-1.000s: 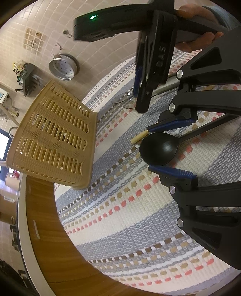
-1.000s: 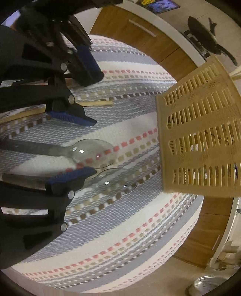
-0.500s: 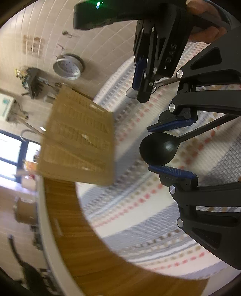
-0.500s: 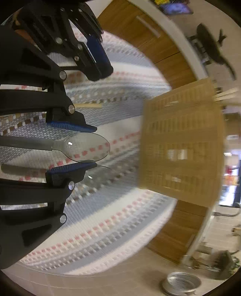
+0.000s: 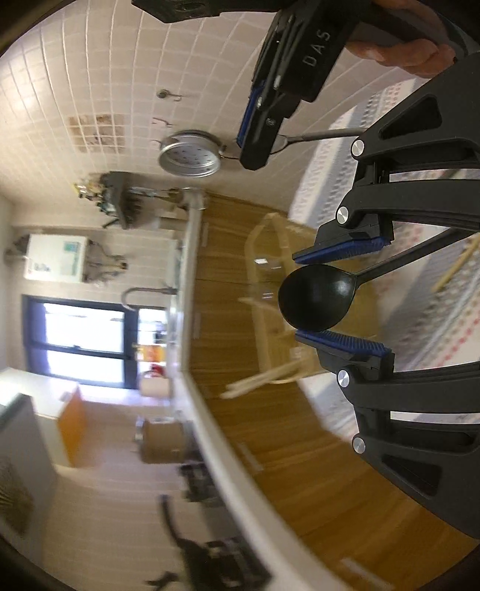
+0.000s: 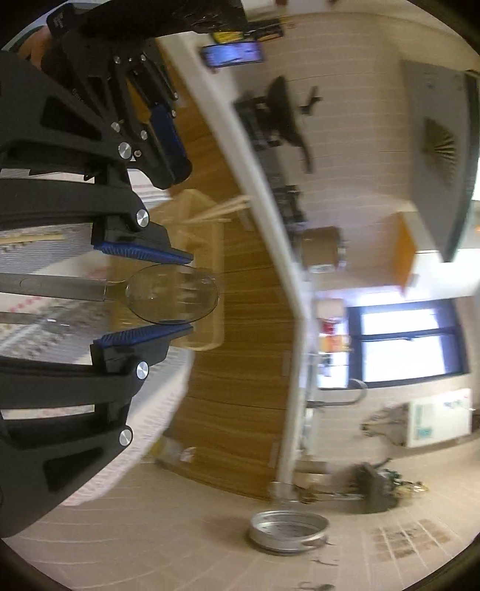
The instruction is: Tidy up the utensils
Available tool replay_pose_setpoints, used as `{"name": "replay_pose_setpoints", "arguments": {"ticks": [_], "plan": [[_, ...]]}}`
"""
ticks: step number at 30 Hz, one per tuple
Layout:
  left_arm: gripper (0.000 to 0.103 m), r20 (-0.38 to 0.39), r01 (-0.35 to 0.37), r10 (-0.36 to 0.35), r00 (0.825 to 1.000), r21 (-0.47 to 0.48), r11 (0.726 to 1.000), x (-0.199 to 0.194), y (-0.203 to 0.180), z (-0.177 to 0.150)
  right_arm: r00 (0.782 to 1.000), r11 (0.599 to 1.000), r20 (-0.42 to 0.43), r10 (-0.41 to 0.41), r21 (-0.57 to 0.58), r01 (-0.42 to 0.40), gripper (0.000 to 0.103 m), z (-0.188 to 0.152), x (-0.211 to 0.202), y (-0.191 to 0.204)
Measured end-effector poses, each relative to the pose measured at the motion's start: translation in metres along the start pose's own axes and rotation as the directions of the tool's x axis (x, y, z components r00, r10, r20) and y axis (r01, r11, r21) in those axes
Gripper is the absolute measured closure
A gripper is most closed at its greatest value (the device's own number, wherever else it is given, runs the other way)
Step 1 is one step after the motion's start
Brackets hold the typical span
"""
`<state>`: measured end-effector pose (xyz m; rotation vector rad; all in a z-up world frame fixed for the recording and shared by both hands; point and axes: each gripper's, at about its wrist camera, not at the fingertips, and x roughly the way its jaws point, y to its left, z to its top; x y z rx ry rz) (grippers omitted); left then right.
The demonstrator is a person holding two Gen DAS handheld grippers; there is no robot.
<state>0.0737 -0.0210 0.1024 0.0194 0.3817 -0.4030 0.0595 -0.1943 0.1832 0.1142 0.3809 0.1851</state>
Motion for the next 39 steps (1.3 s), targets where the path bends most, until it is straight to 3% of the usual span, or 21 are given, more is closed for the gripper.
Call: {"name": "replay_pose_setpoints", "arguments": {"ticks": [2, 8, 10, 16, 21, 25, 29, 39], "plan": [[0.069, 0.053, -0.017, 0.016, 0.998, 0.020, 1.000, -0.003, 0.002, 0.021, 0.998, 1.000, 0.057, 0.011, 0.019, -0.013, 0.074, 0.020, -0.002, -0.004], [0.069, 0.192, 0.016, -0.007, 0.981, -0.044, 0.999, -0.009, 0.031, 0.078, 0.986, 0.998, 0.168, 0.018, 0.052, -0.027, 0.074, 0.057, 0.006, -0.011], [0.069, 0.242, 0.025, -0.014, 0.970, -0.043, 0.999, -0.005, 0.038, 0.086, 0.981, 0.998, 0.194, 0.011, 0.063, -0.023, 0.074, 0.063, 0.016, -0.014], [0.069, 0.312, -0.051, 0.060, 0.948, -0.039, 0.998, 0.027, 0.047, 0.093, 0.966, 0.996, 0.258, -0.036, 0.091, 0.013, 0.074, 0.072, 0.050, -0.026], [0.069, 0.320, -0.129, 0.122, 0.940, 0.001, 0.992, 0.055, 0.044, 0.076, 0.954, 0.995, 0.286, -0.091, 0.075, 0.073, 0.074, 0.067, 0.079, -0.028], [0.069, 0.300, -0.159, 0.147, 0.942, 0.014, 0.987, 0.074, 0.047, 0.060, 0.953, 0.993, 0.285, -0.106, 0.071, 0.089, 0.074, 0.056, 0.102, -0.032], [0.069, 0.277, -0.174, 0.162, 0.947, 0.016, 0.985, 0.088, 0.051, 0.050, 0.942, 0.989, 0.302, -0.146, 0.064, 0.133, 0.074, 0.045, 0.111, -0.034], [0.069, 0.263, -0.175, 0.158, 0.952, 0.043, 0.984, 0.100, 0.046, 0.041, 0.942, 0.988, 0.301, -0.152, 0.057, 0.141, 0.074, 0.032, 0.115, -0.036]]}}
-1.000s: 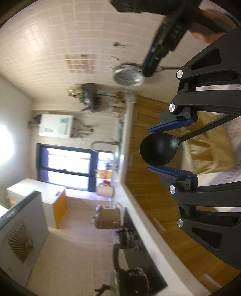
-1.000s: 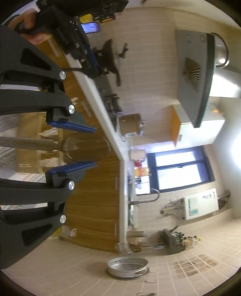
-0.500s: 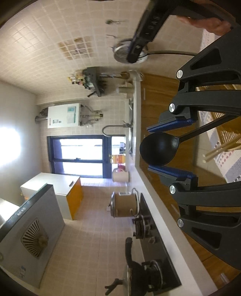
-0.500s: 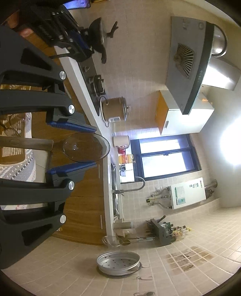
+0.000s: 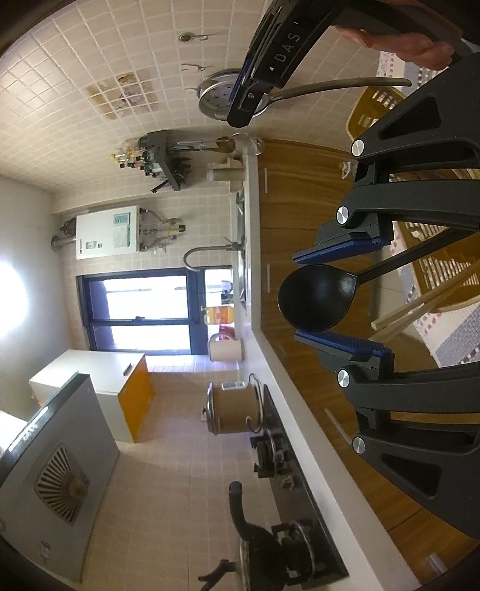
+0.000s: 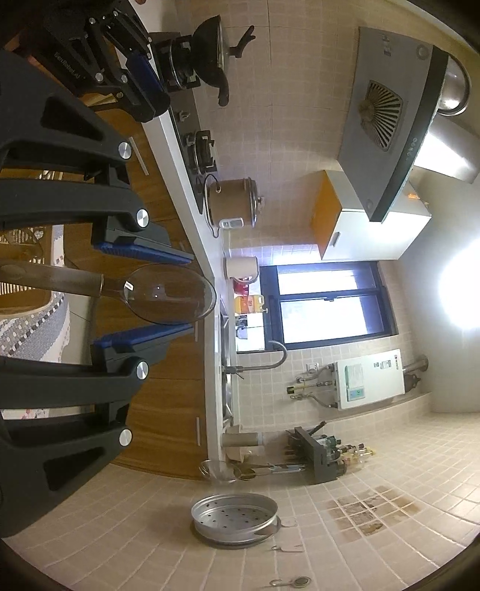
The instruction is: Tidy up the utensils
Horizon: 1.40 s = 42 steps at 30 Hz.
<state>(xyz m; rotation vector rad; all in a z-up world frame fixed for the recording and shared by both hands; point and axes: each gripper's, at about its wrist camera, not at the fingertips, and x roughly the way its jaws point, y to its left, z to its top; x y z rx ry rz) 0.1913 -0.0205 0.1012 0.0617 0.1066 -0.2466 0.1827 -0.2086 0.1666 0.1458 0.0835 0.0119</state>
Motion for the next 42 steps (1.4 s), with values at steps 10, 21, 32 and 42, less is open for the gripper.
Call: {"name": "replay_pose_setpoints", "arguments": {"ticks": [10, 21, 32, 42], "plan": [[0.069, -0.021, -0.008, 0.008, 1.000, 0.007, 1.000, 0.005, 0.000, -0.010, 1.000, 1.000, -0.029, 0.000, -0.009, 0.000, 0.074, -0.016, -0.001, 0.001], [0.067, -0.030, -0.031, 0.032, 0.999, 0.024, 0.999, 0.002, 0.000, -0.013, 0.994, 0.999, -0.104, 0.037, 0.026, -0.035, 0.073, -0.026, -0.006, -0.004], [0.055, -0.039, -0.032, 0.033, 0.999, 0.016, 0.999, -0.016, -0.001, -0.011, 0.973, 0.991, -0.204, 0.112, 0.092, -0.095, 0.047, -0.024, -0.025, -0.018], [0.053, -0.056, -0.019, 0.019, 0.998, -0.008, 1.000, -0.060, -0.007, 0.000, 0.948, 0.996, -0.311, 0.064, 0.082, -0.040, 0.047, -0.017, -0.072, -0.042]]}}
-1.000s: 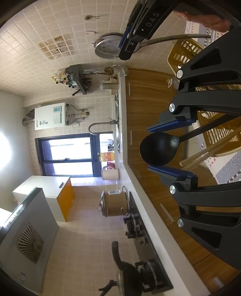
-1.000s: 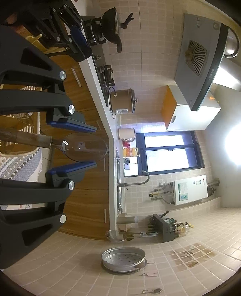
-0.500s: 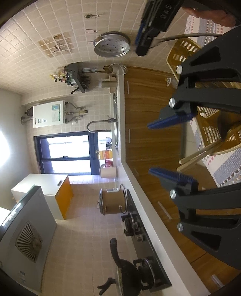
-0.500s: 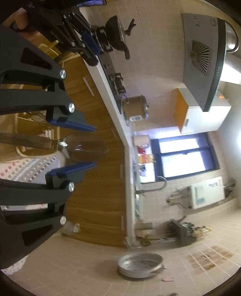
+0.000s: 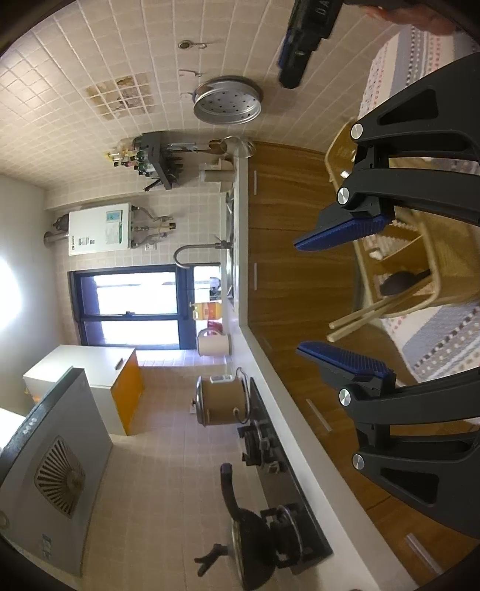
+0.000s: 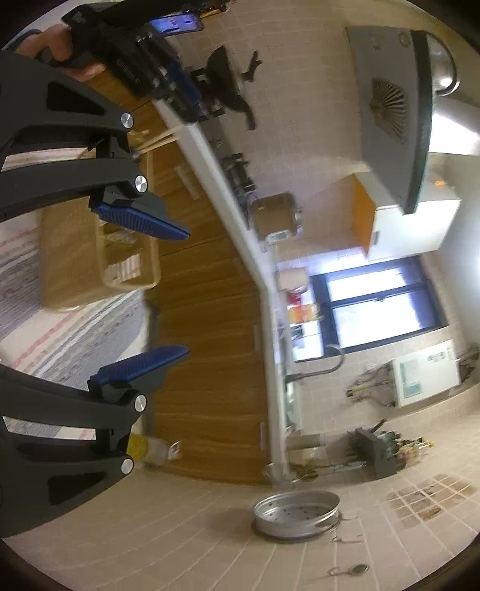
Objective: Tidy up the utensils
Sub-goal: 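Lower the right tool and grasp another clear spoon by its handle, then carry the clear spoon over the basket and open the right tool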
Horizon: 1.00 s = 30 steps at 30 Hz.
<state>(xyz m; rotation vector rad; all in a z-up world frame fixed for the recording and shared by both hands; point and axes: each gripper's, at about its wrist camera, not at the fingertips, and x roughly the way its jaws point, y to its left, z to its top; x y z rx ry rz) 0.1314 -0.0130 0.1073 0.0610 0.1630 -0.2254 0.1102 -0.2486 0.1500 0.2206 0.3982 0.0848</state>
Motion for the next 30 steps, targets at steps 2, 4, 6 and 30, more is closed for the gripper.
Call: {"name": "replay_pose_setpoints", "arguments": {"ticks": [2, 4, 6, 30], "plan": [[0.052, -0.018, 0.001, -0.001, 1.000, 0.002, 1.000, -0.008, -0.001, -0.006, 0.987, 0.998, -0.155, -0.045, -0.038, 0.040, 0.047, -0.012, 0.002, -0.005], [0.051, -0.054, 0.003, -0.004, 0.999, -0.014, 1.000, -0.013, 0.000, -0.016, 0.955, 0.996, -0.285, -0.082, -0.065, 0.066, 0.047, -0.029, 0.007, -0.012], [0.051, -0.085, 0.026, -0.030, 0.996, -0.044, 0.999, -0.016, 0.002, -0.026, 0.894, 0.993, -0.432, -0.121, -0.066, 0.103, 0.047, -0.052, 0.021, -0.026], [0.051, -0.185, 0.077, -0.104, 0.977, -0.143, 0.987, -0.010, 0.006, -0.094, 0.666, 0.985, -0.726, -0.172, -0.115, 0.130, 0.075, -0.118, 0.083, -0.008]]}}
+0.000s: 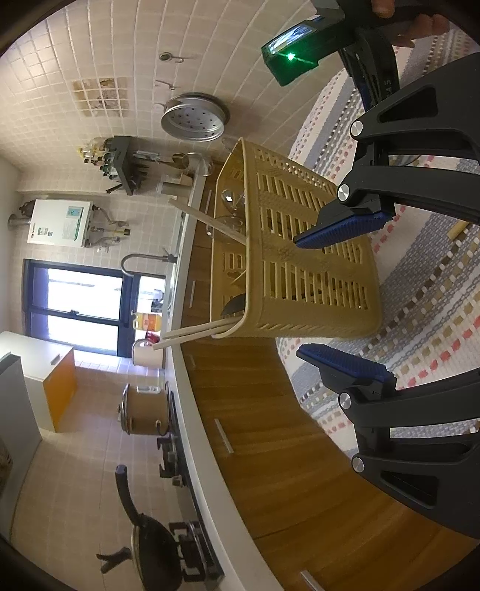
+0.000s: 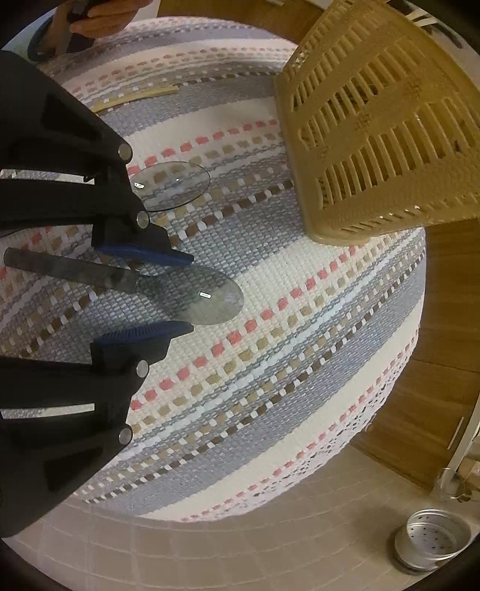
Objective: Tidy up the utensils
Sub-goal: 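Carry the clear spoon over the basket and open the right tool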
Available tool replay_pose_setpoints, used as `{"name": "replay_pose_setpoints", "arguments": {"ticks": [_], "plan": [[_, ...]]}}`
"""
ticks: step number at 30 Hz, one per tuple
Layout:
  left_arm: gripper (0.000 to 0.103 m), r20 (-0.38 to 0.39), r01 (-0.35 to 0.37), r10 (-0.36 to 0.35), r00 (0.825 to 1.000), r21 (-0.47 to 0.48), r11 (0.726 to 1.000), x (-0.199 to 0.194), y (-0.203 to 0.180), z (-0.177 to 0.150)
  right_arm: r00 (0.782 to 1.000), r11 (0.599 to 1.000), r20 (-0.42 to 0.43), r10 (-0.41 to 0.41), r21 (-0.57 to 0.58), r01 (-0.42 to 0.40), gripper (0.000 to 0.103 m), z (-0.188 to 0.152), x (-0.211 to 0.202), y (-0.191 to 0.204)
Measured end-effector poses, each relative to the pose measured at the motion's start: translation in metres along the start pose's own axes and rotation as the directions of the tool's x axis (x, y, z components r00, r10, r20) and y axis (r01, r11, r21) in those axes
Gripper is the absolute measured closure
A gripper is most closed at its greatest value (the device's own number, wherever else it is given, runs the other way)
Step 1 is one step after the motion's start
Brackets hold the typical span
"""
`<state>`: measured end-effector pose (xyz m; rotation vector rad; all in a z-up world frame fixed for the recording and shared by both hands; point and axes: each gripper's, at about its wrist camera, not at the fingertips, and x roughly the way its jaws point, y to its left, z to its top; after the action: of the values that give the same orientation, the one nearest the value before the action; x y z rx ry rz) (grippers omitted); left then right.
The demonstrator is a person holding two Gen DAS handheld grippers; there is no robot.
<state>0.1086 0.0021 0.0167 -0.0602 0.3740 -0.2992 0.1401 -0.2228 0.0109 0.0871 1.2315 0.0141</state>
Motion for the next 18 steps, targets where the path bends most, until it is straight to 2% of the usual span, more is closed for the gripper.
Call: {"name": "replay_pose_setpoints", "arguments": {"ticks": [3, 5, 8, 10, 12, 13, 14, 17, 18], "plan": [[0.051, 0.005, -0.003, 0.003, 1.000, 0.005, 1.000, -0.002, 0.000, 0.001, 0.999, 0.999, 0.032, 0.043, 0.013, -0.043, 0.075, -0.011, -0.012, -0.007], [0.051, 0.010, -0.006, 0.006, 1.000, 0.012, 1.000, -0.004, -0.001, 0.002, 0.993, 0.997, 0.088, 0.075, 0.013, -0.076, 0.075, -0.016, -0.030, -0.022], [0.051, 0.025, -0.016, 0.015, 1.000, 0.020, 1.000, -0.008, -0.003, 0.005, 0.967, 0.993, 0.228, 0.113, -0.013, -0.113, 0.075, -0.024, -0.070, -0.024], [0.051, 0.036, -0.021, 0.021, 0.999, 0.018, 1.000, -0.012, -0.003, 0.007, 0.938, 0.991, 0.319, 0.134, -0.033, -0.130, 0.075, -0.023, -0.096, -0.023], [0.051, 0.046, -0.025, 0.024, 0.999, 0.015, 1.000, -0.014, -0.004, 0.010, 0.888, 0.988, 0.433, 0.155, -0.061, -0.143, 0.075, -0.018, -0.125, -0.019], [0.051, 0.054, -0.029, 0.029, 0.998, 0.015, 0.999, -0.016, -0.004, 0.011, 0.851, 0.986, 0.499, 0.165, -0.076, -0.147, 0.075, -0.016, -0.143, -0.016], [0.051, 0.057, -0.032, 0.031, 0.998, 0.015, 0.999, -0.017, -0.004, 0.011, 0.824, 0.985, 0.540, 0.170, -0.084, -0.148, 0.075, -0.011, -0.153, -0.013], [0.051, 0.066, -0.040, 0.040, 0.997, 0.010, 0.999, -0.018, -0.002, 0.009, 0.721, 0.980, 0.665, 0.193, -0.102, -0.169, 0.075, 0.008, -0.186, -0.009], [0.051, 0.069, -0.044, 0.044, 0.997, 0.004, 0.999, -0.018, -0.001, 0.009, 0.679, 0.980, 0.708, 0.191, -0.103, -0.168, 0.075, 0.016, -0.195, -0.007]]}}
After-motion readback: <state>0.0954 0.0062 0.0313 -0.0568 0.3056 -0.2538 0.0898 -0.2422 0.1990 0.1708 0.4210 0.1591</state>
